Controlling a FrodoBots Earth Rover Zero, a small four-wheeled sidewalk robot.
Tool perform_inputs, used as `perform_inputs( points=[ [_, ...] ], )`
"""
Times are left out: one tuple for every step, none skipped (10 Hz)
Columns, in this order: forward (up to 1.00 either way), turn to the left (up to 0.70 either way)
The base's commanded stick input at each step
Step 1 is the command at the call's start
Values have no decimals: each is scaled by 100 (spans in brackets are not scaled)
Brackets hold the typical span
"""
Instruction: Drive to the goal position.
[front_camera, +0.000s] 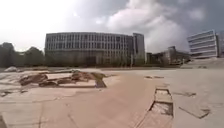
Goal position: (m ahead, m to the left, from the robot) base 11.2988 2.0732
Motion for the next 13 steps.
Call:
perform_inputs(
  points=[
    [100, 0],
    [100, 0],
    [100, -3],
    [100, -18],
    [100, -39],
    [100, -39],
    [100, -39],
    [100, -38],
    [100, -20],
    [100, -3],
    [100, 0],
    [100, 0],
    [100, 0]
  ],
)
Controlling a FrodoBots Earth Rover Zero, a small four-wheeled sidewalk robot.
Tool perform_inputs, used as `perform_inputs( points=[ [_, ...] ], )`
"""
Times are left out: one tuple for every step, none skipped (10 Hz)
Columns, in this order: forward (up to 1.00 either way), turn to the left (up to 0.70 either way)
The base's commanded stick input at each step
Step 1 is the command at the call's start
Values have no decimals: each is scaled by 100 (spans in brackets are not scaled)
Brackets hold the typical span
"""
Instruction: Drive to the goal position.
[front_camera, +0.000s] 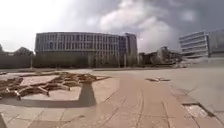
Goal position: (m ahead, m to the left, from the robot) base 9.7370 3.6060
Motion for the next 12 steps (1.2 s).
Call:
perform_inputs(
  points=[
    [100, 0],
    [100, 0],
    [100, 0],
    [100, 0],
    [100, 0],
    [100, 0],
    [100, 0],
    [100, 0],
    [100, 0],
    [100, 0],
    [100, 0],
    [100, 0]
  ],
)
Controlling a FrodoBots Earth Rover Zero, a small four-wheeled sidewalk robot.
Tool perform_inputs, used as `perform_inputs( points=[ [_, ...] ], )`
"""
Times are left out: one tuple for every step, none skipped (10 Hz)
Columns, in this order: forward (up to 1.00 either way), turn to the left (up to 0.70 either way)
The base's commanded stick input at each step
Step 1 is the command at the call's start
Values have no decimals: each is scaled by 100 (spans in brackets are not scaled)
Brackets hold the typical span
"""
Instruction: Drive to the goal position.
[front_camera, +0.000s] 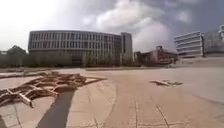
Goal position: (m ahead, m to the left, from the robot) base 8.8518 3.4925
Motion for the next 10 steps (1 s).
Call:
perform_inputs(
  points=[
    [100, 0],
    [100, 0],
    [100, 0],
    [100, 0],
    [100, 0],
    [100, 0],
    [100, 0],
    [100, 0],
    [100, 0],
    [100, 2]
  ],
)
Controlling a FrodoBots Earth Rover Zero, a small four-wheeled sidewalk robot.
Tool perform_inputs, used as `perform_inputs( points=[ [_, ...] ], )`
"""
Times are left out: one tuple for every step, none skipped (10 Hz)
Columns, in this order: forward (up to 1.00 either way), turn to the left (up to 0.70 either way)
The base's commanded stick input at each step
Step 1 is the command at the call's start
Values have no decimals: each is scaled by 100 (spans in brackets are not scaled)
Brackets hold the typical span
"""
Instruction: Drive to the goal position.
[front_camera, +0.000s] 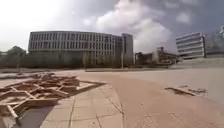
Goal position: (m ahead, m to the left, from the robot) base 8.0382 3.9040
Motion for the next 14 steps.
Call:
perform_inputs(
  points=[
    [100, 2],
    [100, 3],
    [100, 3],
    [100, 3],
    [100, 3],
    [100, 20],
    [100, 40],
    [100, 36],
    [100, 21],
    [100, 1],
    [100, 0],
    [100, 0],
    [100, 0],
    [100, 2]
  ],
)
